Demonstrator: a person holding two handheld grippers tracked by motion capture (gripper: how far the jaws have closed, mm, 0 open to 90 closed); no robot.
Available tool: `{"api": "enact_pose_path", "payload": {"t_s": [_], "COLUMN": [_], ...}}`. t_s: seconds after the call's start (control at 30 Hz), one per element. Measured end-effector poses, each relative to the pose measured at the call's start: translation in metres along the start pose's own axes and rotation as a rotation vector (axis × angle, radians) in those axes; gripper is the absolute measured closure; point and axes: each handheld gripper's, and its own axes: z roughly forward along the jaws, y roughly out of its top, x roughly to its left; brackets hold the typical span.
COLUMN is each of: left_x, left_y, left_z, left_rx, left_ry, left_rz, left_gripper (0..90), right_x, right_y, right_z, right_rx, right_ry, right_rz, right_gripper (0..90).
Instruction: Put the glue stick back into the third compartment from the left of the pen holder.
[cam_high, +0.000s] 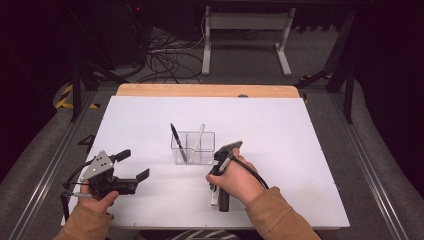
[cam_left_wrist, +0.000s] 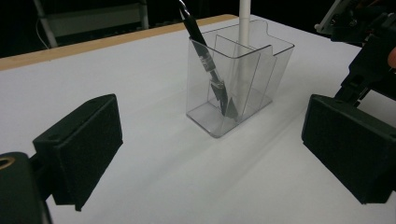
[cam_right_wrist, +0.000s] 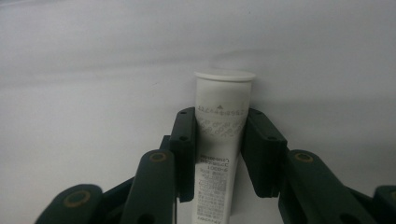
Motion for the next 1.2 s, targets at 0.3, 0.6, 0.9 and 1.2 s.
{"api": "enact_pose_path", "payload": {"t_s": [0.3, 0.6, 0.9, 1.2], "left_x": [0.000, 0.000, -0.001, 0.000], "left_y": [0.000, -0.001, -0.001, -0.001], "left_z": [0.000, 0.000, 0.001, 0.001], "left_rx": [-0.001, -0.001, 0.003, 0.009], "left_ry": [0.003, 0.004, 0.008, 0.011], "left_rz": [-0.002, -0.001, 0.003, 0.009], "left_gripper": [6.0, 6.0, 6.2, 6.6], "right_x": [-0.002, -0.009, -0.011, -0.013], "right_y": [-0.001, -0.004, -0.006, -0.006], "right_z": [-0.002, -0.024, -0.034, -0.048], "right_rx": [-0.009, -0.072, -0.099, -0.186], "right_ry": [0.011, 0.047, 0.041, 0.082], "right_rz": [-0.001, -0.014, -0.027, -0.094], "right_gripper": [67.6, 67.6, 67.6, 67.7]}}
